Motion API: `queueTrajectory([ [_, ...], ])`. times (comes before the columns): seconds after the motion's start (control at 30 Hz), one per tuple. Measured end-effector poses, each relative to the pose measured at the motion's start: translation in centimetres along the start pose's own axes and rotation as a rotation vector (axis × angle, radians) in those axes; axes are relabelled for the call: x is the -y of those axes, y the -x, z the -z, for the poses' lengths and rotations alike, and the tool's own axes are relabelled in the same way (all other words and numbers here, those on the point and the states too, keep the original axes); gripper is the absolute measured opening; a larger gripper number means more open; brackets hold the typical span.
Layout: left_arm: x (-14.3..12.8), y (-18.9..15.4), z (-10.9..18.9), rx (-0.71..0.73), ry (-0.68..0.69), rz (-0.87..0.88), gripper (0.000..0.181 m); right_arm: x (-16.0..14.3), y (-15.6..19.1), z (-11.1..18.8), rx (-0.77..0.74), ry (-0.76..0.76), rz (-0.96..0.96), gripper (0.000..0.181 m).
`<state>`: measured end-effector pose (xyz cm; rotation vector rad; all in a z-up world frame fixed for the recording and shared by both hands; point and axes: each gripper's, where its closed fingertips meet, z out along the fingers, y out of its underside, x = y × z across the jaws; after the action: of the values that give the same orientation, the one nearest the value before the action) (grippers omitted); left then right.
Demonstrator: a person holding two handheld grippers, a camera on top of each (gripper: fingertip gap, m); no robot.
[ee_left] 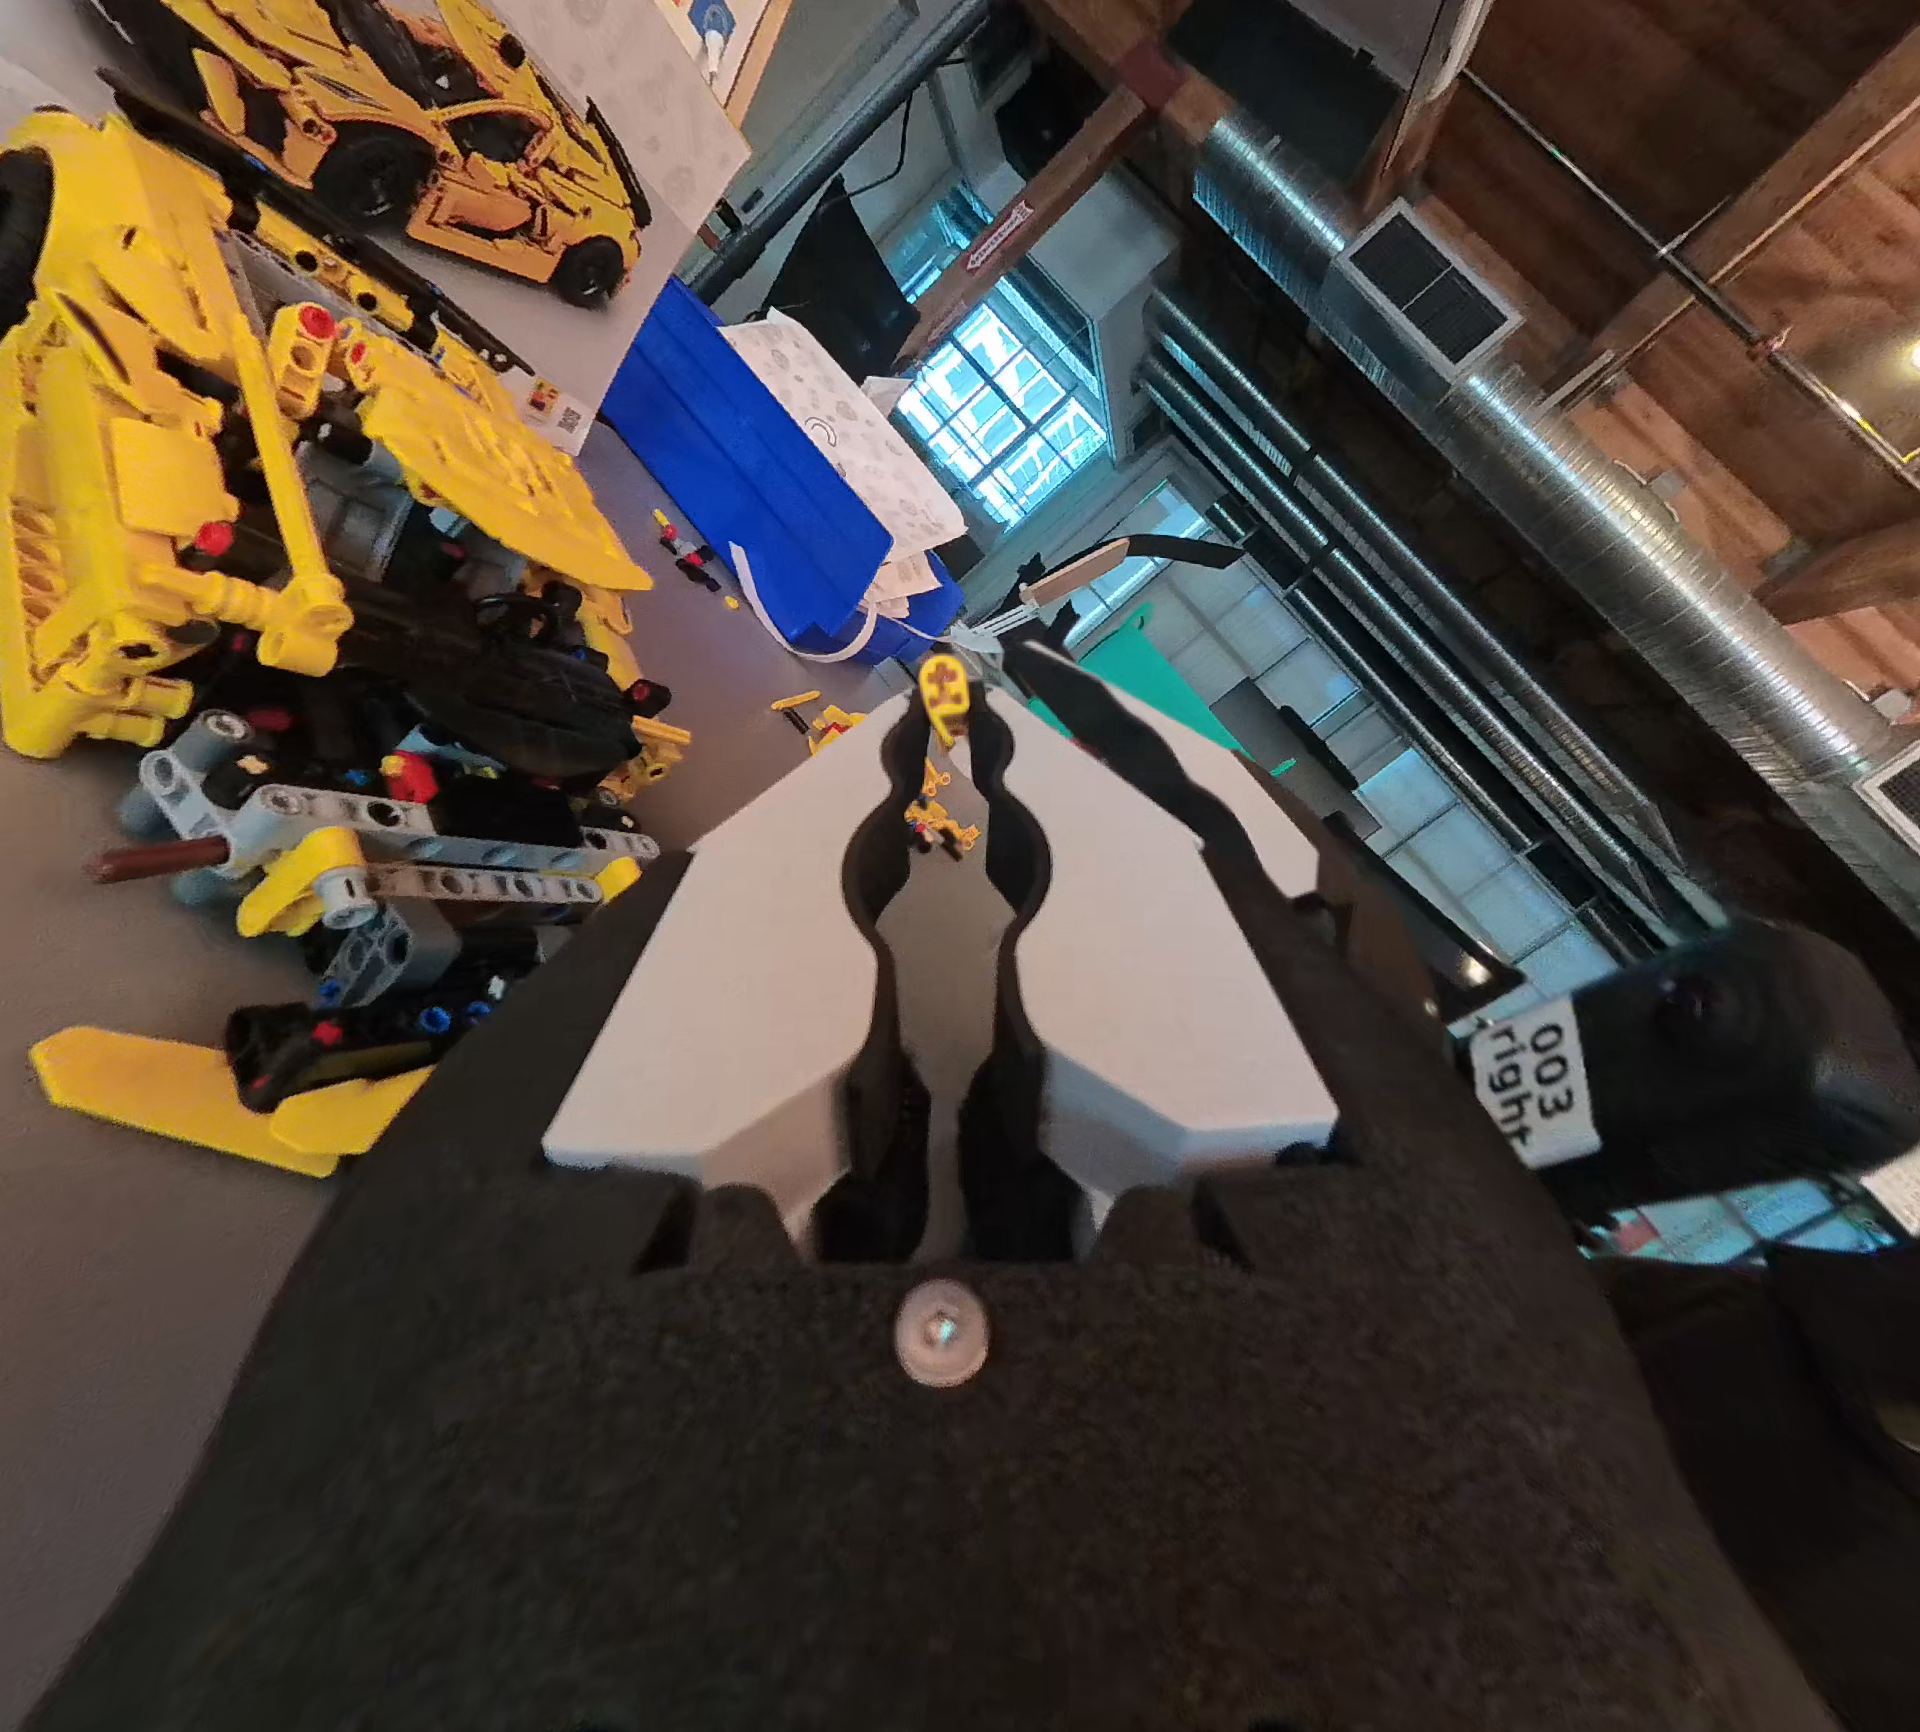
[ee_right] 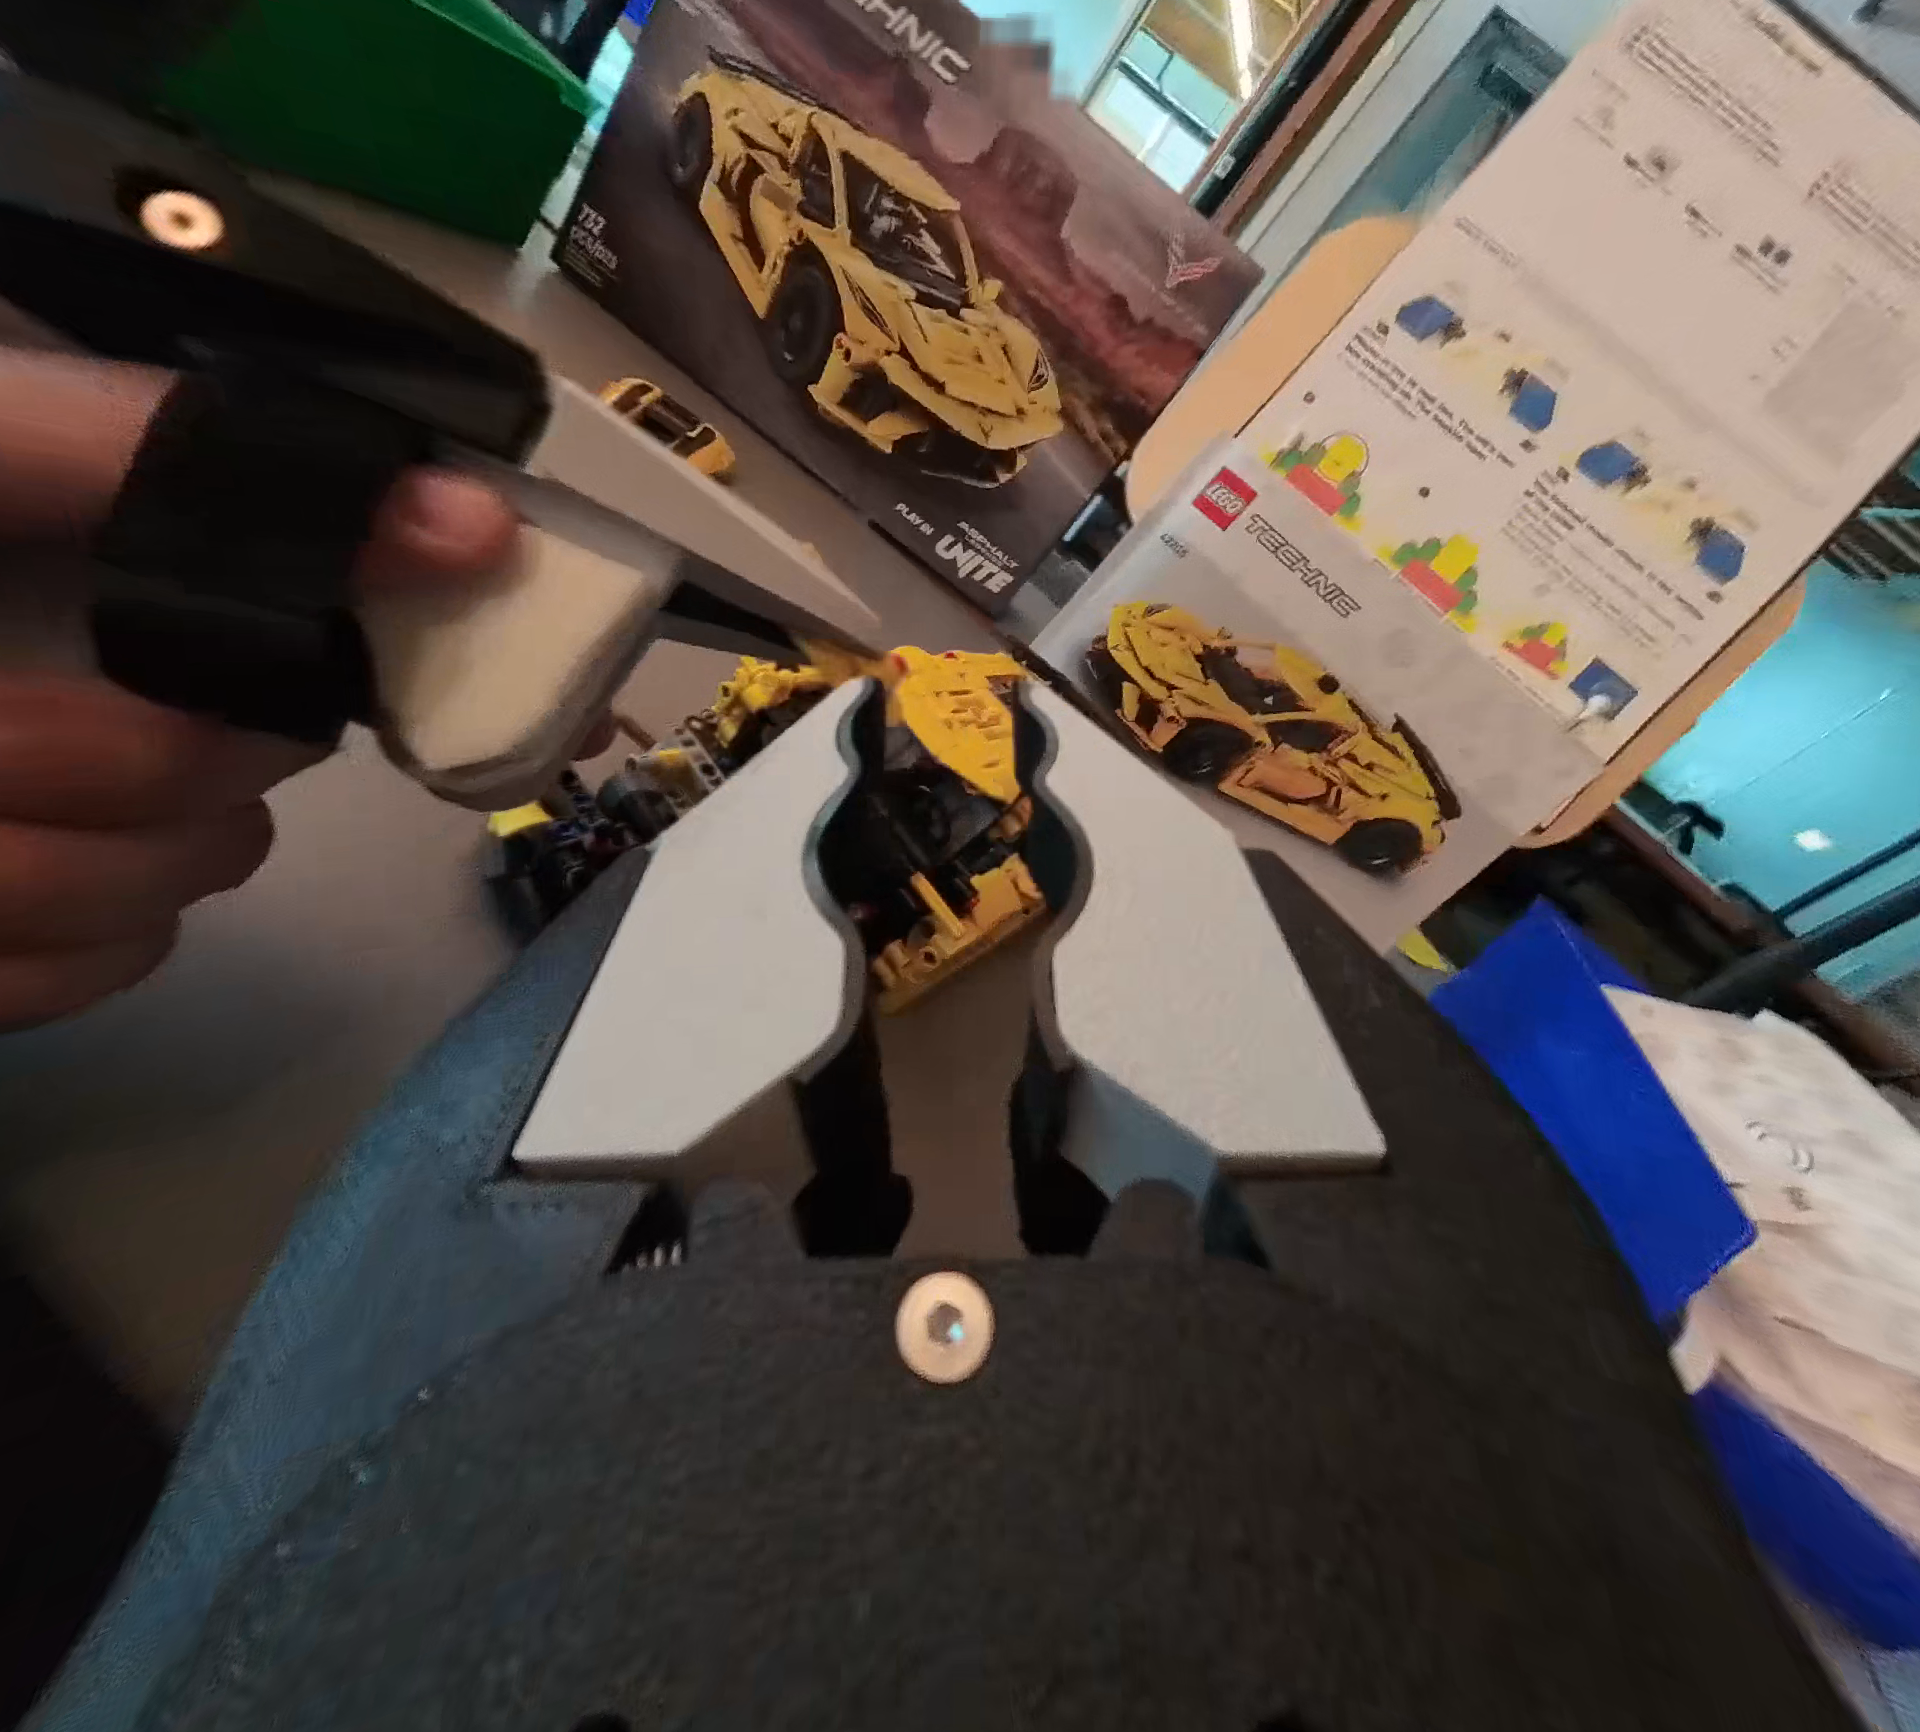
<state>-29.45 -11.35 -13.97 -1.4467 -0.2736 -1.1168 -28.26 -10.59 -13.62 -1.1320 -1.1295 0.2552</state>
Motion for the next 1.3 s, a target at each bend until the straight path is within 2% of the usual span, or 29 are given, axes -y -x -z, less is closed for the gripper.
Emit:
queueTrajectory([
  [0.33,-0.3,0.0,-0.1,0.018,0.009,-0.030,0.007,0.0,0.3,0.0,-0.022,0.024,0.035,0.025],
  [0.63,-0.2,-0.1,-0.2,0.048,-0.021,-0.055,0.007,0.0,-0.1,0.2,-0.119,0.058,0.171,0.024],
  [0.97,-0.1,-0.5,-0.4,0.068,-0.078,-0.068,0.007,-0.1,-0.8,0.1,-0.120,0.057,0.064,0.023],
  [1.13,0.0,-0.6,-0.9,0.004,-0.121,0.080,0.007,-0.3,-1.2,0.0,-0.064,0.032,-0.110,0.021],
  [1.17,-0.1,-0.7,-1.0,-0.018,-0.119,0.111,0.007,-0.1,-1.2,0.0,-0.028,0.007,-0.169,0.028],
  [1.2,-0.2,-0.8,-1.1,-0.035,-0.114,0.137,0.007,-0.1,-1.1,0.1,0.005,0.005,-0.231,0.027],
  [1.3,-0.3,-0.3,-1.1,-0.009,-0.107,0.136,0.007,-0.8,-0.9,-0.3,0.030,0.033,-0.257,0.031],
])
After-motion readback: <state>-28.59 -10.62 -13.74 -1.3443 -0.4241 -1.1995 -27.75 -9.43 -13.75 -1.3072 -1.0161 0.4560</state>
